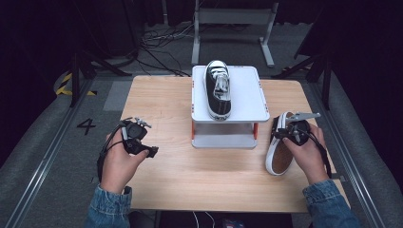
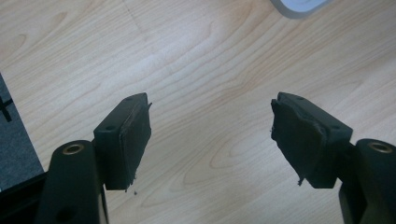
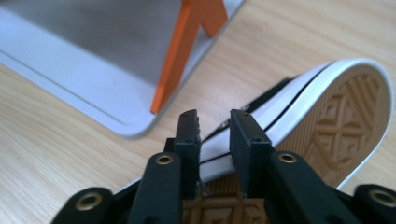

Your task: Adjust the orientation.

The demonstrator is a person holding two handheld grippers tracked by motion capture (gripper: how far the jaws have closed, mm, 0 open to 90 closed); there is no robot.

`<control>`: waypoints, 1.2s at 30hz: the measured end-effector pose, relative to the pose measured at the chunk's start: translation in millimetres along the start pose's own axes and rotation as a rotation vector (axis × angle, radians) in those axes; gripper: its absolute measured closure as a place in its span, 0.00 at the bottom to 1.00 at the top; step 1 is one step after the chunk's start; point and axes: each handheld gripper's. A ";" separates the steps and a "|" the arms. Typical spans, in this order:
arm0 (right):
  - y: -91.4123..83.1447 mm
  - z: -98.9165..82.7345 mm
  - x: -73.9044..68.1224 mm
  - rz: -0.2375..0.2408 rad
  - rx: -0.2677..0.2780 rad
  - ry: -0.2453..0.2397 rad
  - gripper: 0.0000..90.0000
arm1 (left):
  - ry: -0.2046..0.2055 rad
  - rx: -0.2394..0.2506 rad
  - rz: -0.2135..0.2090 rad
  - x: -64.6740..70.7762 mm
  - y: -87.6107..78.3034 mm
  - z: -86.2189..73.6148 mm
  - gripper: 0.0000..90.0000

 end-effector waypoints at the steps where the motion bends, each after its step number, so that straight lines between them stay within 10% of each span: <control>1: 1.7 -1.2 0.9 -0.006 -0.016 -0.005 0.86 | -0.010 0.000 0.002 0.6 0.0 -0.8 0.32; 10: -18.5 -11.7 20.7 -0.033 0.022 0.052 0.99 | 0.016 0.012 -0.019 2.7 7.4 9.9 0.32; 23: -68.6 -39.2 58.4 -0.189 -0.032 0.139 1.00 | 0.073 0.004 -0.075 13.0 28.2 32.3 0.32; 27: -77.3 -48.1 68.2 -0.239 -0.071 0.168 0.92 | 0.075 0.002 -0.081 15.6 31.8 36.4 0.32; 36: -83.4 -46.5 80.5 -0.286 0.040 0.262 0.62 | 0.071 -0.002 -0.070 13.1 28.0 29.1 0.32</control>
Point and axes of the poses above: each handheld gripper's, and its own axes: y roughly forward along the jaws, z roughly out of its top, x roughly to its right, and after that the axes turned 13 degrees about x, right-handed
